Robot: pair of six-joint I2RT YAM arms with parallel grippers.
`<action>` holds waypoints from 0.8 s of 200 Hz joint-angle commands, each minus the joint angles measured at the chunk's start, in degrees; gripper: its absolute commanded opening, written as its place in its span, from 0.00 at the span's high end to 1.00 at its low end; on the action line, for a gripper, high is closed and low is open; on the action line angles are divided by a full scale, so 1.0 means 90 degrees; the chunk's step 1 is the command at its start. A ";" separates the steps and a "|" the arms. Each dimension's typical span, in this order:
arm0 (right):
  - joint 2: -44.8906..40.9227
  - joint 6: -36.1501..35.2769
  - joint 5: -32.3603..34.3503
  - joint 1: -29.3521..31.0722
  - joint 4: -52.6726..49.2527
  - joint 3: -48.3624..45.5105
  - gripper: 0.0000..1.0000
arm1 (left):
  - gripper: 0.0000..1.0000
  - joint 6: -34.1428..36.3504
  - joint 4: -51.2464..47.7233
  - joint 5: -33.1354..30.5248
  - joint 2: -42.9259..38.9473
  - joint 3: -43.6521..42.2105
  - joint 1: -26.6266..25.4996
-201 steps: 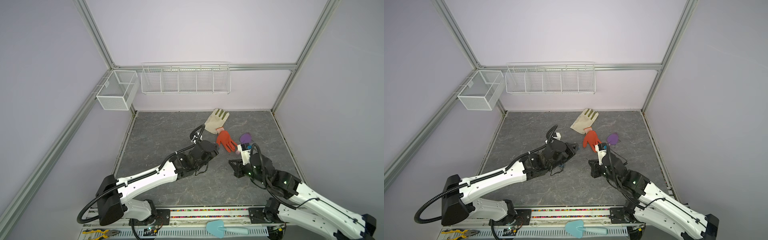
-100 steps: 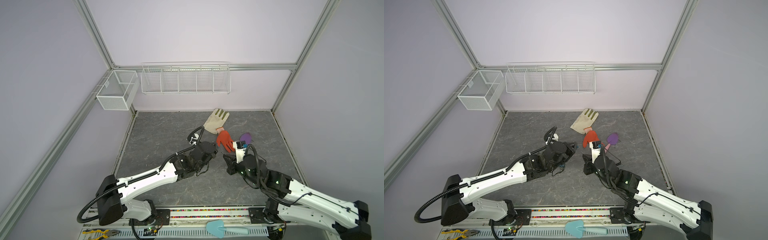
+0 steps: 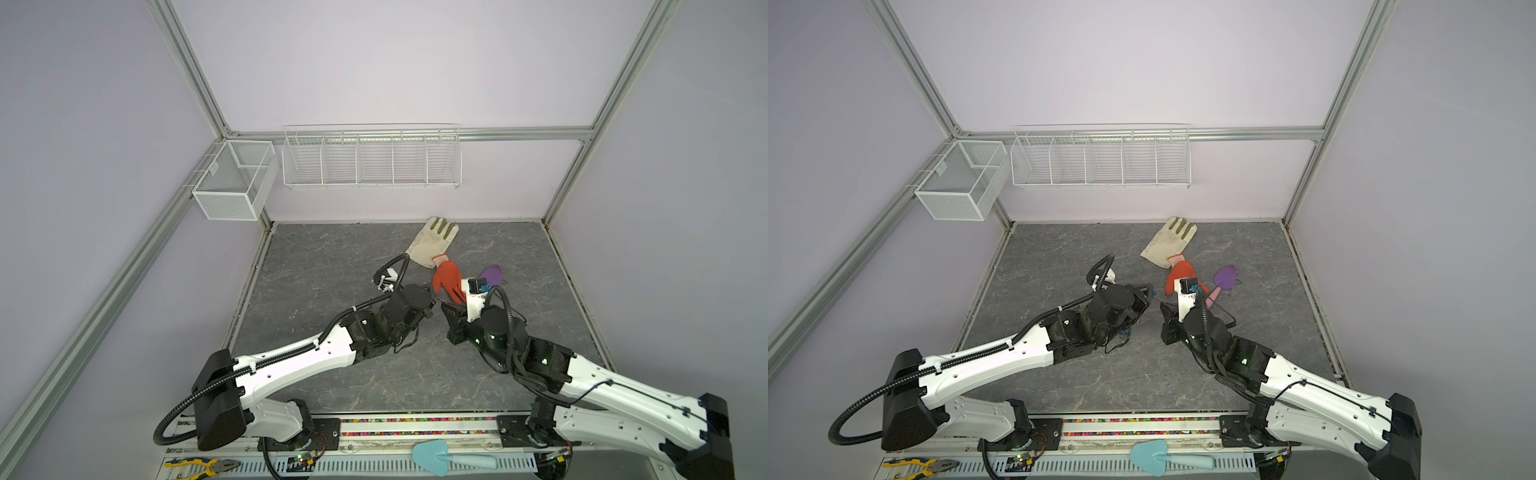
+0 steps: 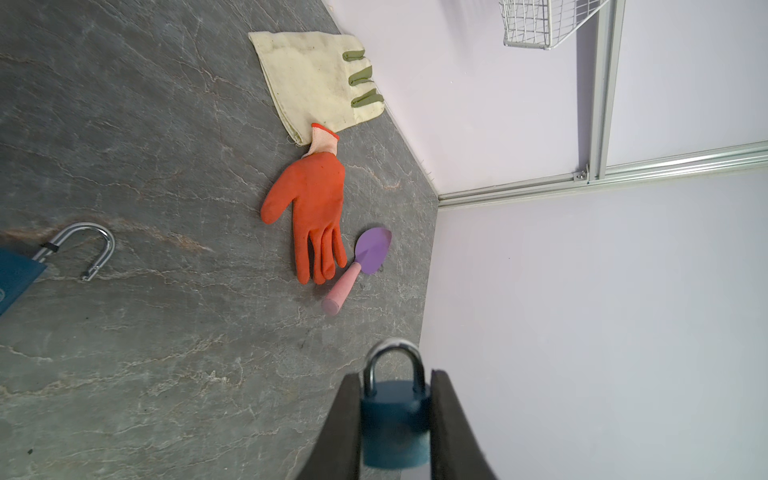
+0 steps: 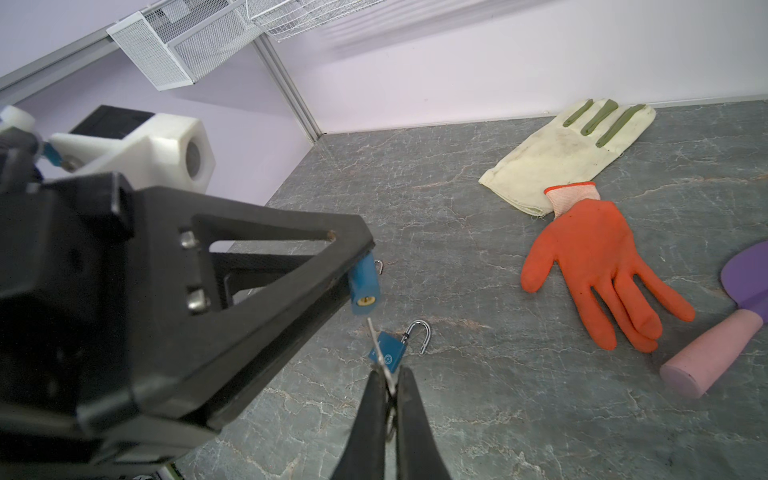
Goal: Unlock with the key
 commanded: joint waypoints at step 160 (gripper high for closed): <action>0.0384 0.0117 0.0714 0.0065 -0.0026 0.0372 0.93 | 1.00 -0.0236 0.0419 -0.0051 -0.0126 -0.0045 -0.0105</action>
